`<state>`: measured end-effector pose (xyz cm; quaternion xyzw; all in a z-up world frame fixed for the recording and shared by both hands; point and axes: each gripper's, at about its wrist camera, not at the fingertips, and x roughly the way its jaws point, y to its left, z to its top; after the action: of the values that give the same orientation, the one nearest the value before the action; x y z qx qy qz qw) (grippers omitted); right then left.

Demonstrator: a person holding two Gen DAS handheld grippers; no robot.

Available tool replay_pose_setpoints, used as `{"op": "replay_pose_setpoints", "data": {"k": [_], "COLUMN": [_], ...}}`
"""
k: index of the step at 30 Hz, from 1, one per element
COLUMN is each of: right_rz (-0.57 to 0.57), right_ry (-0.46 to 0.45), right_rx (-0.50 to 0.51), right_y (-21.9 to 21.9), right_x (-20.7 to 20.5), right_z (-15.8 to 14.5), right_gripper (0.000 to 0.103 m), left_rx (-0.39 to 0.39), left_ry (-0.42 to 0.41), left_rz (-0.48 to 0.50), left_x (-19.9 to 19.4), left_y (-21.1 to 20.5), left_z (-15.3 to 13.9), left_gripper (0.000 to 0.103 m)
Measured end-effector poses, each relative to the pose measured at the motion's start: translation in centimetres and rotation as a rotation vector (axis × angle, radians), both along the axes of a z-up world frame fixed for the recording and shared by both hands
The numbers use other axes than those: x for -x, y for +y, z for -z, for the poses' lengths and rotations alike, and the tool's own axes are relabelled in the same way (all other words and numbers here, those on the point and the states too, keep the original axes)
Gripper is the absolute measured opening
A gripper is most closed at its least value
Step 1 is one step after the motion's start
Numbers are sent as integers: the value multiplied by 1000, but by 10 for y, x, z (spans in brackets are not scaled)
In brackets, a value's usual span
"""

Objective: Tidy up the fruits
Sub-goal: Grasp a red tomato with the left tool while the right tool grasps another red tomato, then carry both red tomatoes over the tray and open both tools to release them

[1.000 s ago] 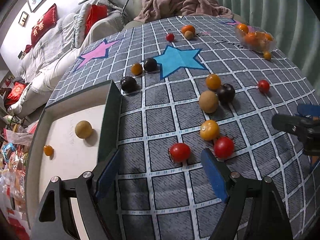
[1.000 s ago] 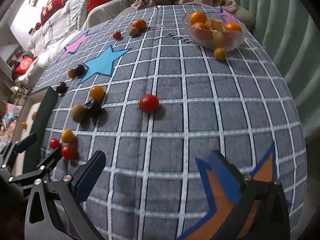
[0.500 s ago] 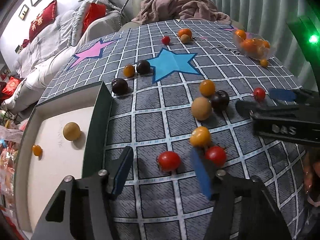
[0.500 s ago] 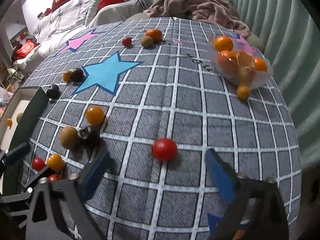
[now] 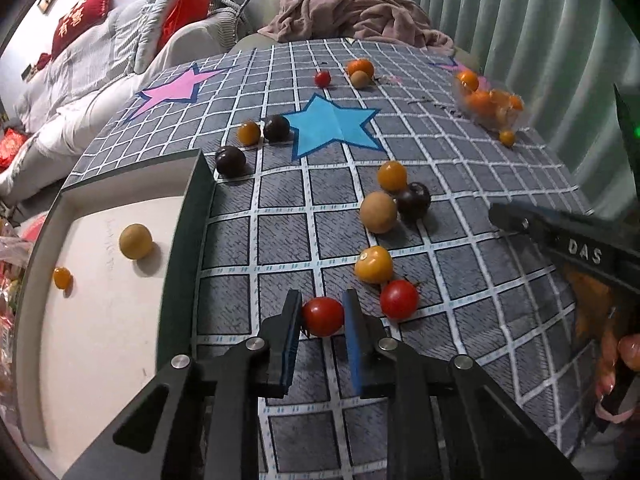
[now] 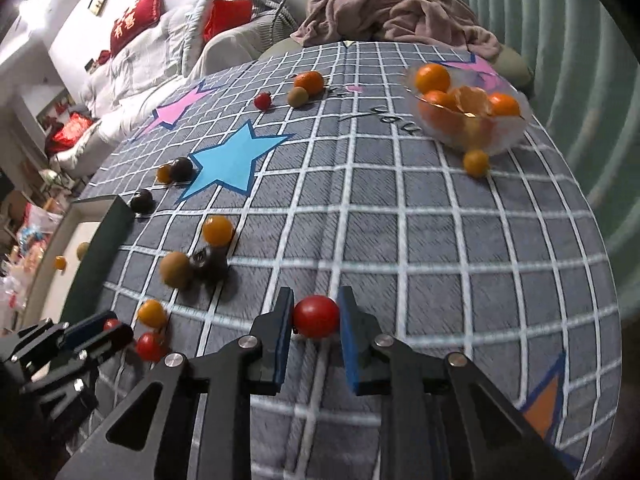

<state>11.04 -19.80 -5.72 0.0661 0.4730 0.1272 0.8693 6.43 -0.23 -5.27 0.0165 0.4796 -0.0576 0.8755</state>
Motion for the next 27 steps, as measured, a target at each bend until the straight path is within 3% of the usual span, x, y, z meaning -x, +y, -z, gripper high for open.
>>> {"op": "replay_pose_setpoints", "data": {"k": [14, 27], "right_rz": [22, 25], "right_ry": [5, 10], "right_rx": [-79, -61], "right_y": [-12, -6], "right_x": [44, 59], "right_z": [-15, -17], "right_gripper": [25, 25], "left_rx": [38, 38], "left_ry": [-48, -80], "left_rz": [-14, -44], "left_x": [30, 49], "left_y": [24, 44], "left_z": [-33, -45], "left_gripper": [22, 22]}}
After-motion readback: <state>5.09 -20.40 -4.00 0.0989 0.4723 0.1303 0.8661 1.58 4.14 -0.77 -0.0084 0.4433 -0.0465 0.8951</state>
